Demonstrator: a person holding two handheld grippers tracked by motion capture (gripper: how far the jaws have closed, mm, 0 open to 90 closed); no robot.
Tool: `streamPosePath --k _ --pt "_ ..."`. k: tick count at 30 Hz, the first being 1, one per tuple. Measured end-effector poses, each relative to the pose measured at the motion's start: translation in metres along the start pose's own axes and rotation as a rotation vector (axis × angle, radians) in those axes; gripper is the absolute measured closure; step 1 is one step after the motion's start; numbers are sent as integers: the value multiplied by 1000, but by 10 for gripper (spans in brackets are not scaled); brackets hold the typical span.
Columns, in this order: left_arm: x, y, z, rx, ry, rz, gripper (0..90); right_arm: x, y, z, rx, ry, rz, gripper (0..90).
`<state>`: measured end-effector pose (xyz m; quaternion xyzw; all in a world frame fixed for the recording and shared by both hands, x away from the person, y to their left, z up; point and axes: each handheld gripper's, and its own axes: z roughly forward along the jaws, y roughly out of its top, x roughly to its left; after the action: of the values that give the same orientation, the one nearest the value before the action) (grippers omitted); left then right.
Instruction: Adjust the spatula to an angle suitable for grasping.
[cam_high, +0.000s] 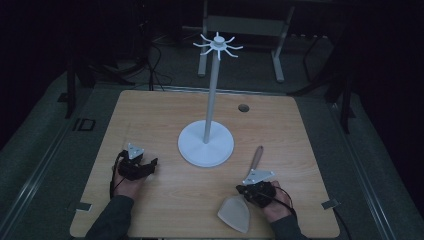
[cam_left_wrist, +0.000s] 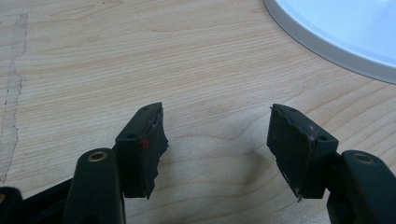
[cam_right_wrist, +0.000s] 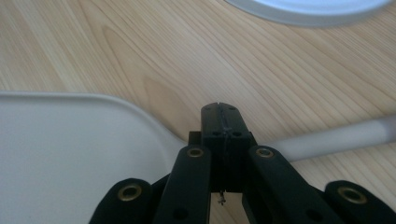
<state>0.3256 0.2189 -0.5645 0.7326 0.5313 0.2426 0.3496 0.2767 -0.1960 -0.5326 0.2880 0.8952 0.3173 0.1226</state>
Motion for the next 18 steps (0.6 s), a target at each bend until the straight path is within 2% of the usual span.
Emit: streamPosePath --k 7,8,9,10,11,12,14,16,18 --pt "0 0 0 1 1 0 370 -15 -12 -16 -7 -30 34 900" --pt "0 0 0 1 1 0 370 -18 -14 -18 18 -74 29 900" --pt "0 0 0 3 2 2 370 -21 -17 -18 79 -149 6 900" --pt "0 0 0 6 3 3 370 -25 -23 -18 79 -141 37 900" --pt "0 0 0 7 4 6 370 -30 -29 -21 29 -85 109 900" --pt "-1 0 0 7 4 6 370 -33 -33 -23 3 -71 154 900" --pt "-1 0 1 8 6 5 371 -35 -38 -25 -8 -104 178 900" --pt "-1 0 1 8 7 4 370 -36 -40 -25 -28 -108 208 897" --pt "-1 0 1 8 7 4 371 -36 -38 -24 -50 -119 227 852"
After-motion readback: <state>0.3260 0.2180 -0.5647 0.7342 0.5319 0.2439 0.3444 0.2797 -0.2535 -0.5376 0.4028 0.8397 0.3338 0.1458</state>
